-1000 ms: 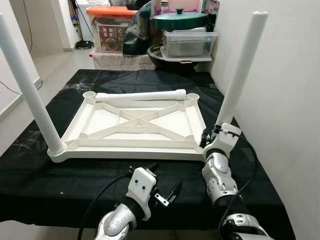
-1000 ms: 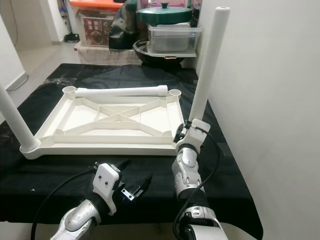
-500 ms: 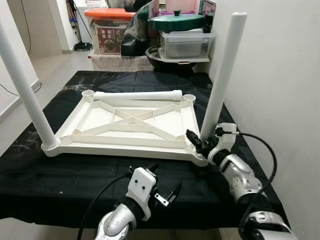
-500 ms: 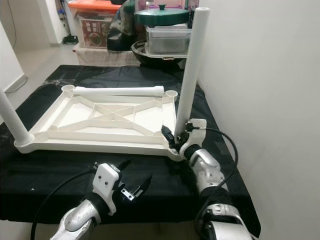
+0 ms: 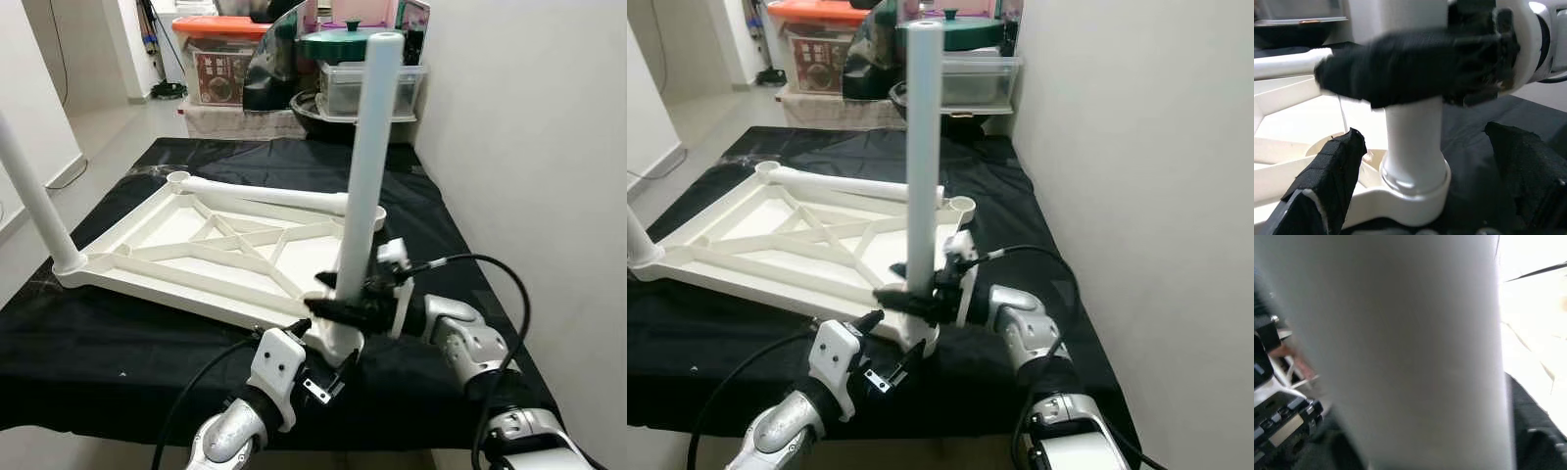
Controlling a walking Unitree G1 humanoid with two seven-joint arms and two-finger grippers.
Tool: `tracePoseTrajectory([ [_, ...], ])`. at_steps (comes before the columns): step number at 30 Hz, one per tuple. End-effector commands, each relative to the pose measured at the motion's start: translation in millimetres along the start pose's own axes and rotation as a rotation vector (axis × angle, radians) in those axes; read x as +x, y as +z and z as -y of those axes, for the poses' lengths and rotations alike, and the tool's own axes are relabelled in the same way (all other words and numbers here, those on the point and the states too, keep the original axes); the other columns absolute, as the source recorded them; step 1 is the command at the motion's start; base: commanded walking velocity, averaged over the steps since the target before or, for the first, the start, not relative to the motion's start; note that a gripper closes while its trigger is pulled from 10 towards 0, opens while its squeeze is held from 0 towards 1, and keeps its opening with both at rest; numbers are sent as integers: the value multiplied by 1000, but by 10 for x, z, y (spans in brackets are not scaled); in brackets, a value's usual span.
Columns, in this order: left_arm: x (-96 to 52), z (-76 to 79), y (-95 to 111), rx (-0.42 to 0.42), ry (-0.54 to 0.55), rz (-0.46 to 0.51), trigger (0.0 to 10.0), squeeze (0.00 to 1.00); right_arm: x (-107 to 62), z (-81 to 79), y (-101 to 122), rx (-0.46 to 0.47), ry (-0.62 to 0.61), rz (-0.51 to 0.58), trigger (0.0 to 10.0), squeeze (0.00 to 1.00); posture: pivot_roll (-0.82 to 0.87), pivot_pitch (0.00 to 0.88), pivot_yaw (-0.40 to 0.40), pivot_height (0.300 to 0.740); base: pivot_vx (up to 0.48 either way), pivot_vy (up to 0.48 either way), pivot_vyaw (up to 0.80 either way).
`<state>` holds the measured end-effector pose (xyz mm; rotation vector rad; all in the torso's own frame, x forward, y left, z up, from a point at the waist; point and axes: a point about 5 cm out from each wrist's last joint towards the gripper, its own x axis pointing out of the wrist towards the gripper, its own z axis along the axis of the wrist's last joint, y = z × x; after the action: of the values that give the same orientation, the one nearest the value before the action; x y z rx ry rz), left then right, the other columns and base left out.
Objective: Building children table
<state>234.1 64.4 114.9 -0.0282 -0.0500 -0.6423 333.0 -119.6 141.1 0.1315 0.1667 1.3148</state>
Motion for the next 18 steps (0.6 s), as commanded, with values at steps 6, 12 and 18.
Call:
tracePoseTrajectory([
  [6, -13, 3, -31, -7, 3, -14, 10000, 0, 48, 134, -202, -84, -231, -138, 0, 0, 58, 0, -45, 740, 0, 0, 0],
  [12, -21, 5, -39, -7, 1, -18, 10000, 0, -191, 454, -58, 4, -787, 56, 0, 0, 53, 0, -41, 740, 0, 0, 0],
  [18, -26, 1, -41, -7, -1, -19, 10000, 0, -501, 579, -145, 98, -1267, 112, 0, 0, 49, 0, -36, 740, 0, 0, 0],
])
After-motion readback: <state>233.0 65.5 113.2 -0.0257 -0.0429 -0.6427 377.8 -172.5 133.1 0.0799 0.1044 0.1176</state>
